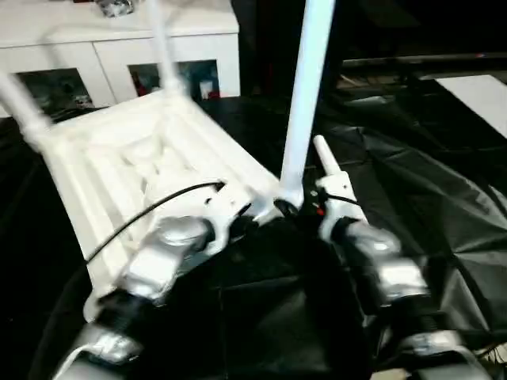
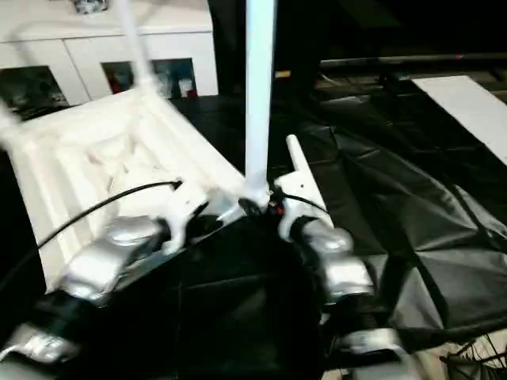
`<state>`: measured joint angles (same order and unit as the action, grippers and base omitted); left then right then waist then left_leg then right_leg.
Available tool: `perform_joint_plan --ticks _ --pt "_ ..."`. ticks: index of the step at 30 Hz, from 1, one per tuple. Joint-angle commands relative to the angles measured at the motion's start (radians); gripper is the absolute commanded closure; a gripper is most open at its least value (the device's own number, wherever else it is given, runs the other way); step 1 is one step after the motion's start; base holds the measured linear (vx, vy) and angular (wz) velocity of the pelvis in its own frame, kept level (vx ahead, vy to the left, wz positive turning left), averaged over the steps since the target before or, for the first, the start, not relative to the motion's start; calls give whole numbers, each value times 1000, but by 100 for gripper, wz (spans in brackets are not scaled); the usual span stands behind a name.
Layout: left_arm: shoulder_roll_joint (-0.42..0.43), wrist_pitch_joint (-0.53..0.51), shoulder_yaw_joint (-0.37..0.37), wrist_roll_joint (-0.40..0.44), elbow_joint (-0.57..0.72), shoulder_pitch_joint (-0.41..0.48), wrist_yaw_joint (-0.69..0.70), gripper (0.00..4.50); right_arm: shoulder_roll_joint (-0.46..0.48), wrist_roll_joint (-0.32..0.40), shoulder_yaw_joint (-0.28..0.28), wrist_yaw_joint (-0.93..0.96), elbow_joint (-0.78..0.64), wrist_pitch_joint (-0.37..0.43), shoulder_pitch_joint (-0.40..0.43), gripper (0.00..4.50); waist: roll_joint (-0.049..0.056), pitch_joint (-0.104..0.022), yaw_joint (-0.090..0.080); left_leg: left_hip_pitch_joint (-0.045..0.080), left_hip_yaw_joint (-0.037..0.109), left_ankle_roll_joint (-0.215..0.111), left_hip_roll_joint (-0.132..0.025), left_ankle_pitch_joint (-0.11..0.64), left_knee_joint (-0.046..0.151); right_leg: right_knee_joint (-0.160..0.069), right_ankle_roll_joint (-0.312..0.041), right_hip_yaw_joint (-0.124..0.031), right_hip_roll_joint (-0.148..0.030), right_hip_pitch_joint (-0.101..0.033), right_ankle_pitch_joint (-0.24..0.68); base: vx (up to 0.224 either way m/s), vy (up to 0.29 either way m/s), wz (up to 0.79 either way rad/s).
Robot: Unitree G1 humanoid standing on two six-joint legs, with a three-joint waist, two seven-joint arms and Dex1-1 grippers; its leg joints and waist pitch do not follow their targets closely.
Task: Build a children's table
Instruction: Rotate leg to tighten
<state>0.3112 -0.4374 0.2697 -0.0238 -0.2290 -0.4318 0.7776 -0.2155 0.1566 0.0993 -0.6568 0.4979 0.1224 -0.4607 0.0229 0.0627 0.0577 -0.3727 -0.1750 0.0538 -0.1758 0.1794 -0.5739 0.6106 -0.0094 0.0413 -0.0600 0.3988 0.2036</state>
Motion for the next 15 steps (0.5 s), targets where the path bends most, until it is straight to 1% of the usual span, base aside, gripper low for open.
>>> perform_joint_plan --ticks 1,2,4,5,8,11,12,14,15 --pt "14 31 2 -32 -2 33 48 450 -19 5 12 -57 -38 1 12 52 -14 -52 5 4 12 -84 -47 144 58 -77 -218 -43 -75 -46 146 0 0 0" --pt "23 34 4 -37 6 38 62 450 -28 6 13 -75 -43 -1 15 52 -14 -52 4 6 12 -84 -48 151 58 -76 -222 -43 -75 -46 149 0 0 0" --pt "56 39 6 -66 43 58 122 450 -57 10 18 -133 -65 -6 24 52 -14 -51 4 4 13 -83 -48 155 59 -76 -223 -43 -76 -47 155 0 0 0" --pt "63 41 7 -72 51 62 134 450 -63 10 19 -146 -70 -8 27 52 -13 -51 5 6 12 -82 -49 161 59 -77 -222 -44 -75 -45 160 0 0 0" --pt "101 41 10 -97 86 83 191 450 -95 14 39 -208 -97 -11 44 52 -13 -51 3 6 12 -82 -49 157 60 -75 -230 -44 -75 -45 151 0 0 0" --pt "115 40 1 -97 98 92 214 450 -120 24 67 -260 -124 0 62 52 -13 -53 4 7 12 -88 -50 142 58 -71 -237 -44 -74 -47 115 0 0 0" --pt "120 43 -2 -97 99 95 220 450 -124 21 76 -274 -134 2 69 52 -16 -52 5 5 11 -92 -50 136 57 -70 -239 -44 -74 -47 103 0 0 0" --pt "124 44 -2 -100 101 97 223 450 -123 17 77 -279 -138 3 73 52 -15 -51 5 5 12 -93 -49 139 58 -71 -240 -44 -76 -47 110 0 0 0" --pt "126 43 -2 -102 104 98 225 450 -121 15 76 -281 -138 3 74 52 -17 -50 4 6 11 -92 -49 142 58 -72 -241 -44 -75 -47 114 0 0 0"
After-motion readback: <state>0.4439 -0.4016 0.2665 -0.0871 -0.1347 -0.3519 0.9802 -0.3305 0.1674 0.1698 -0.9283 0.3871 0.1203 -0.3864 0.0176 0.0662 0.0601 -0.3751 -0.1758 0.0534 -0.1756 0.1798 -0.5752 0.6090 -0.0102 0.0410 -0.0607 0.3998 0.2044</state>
